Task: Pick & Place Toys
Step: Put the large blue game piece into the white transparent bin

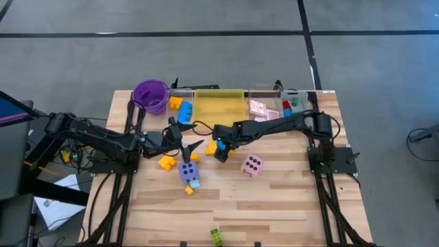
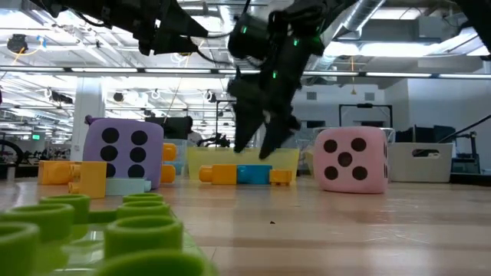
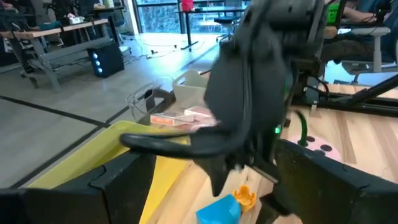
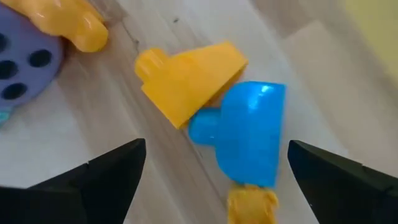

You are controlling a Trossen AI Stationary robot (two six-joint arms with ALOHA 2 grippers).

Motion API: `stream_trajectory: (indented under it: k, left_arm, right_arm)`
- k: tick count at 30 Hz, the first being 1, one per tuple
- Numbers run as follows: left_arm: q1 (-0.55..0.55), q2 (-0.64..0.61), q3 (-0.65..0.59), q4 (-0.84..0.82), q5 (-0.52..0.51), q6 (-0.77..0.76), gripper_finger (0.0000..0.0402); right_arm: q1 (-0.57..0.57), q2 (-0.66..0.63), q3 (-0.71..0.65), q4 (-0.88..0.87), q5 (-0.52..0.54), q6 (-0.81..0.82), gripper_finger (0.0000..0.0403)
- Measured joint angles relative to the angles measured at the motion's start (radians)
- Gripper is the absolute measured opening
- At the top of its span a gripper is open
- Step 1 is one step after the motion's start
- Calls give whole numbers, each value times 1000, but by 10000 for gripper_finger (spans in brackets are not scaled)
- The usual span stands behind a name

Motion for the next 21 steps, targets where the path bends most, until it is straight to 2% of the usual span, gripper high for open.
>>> stream_trajectory:
  k: [14, 21]
  left_arm:
    - [1, 0, 0, -22, 2, -9, 317]
    - [1, -1, 0, -16, -3, -6, 317]
  right_arm:
    - [-30, 80, -1, -61, 4, 0, 385]
    - [-35, 102, 1, -36, 32, 0, 362]
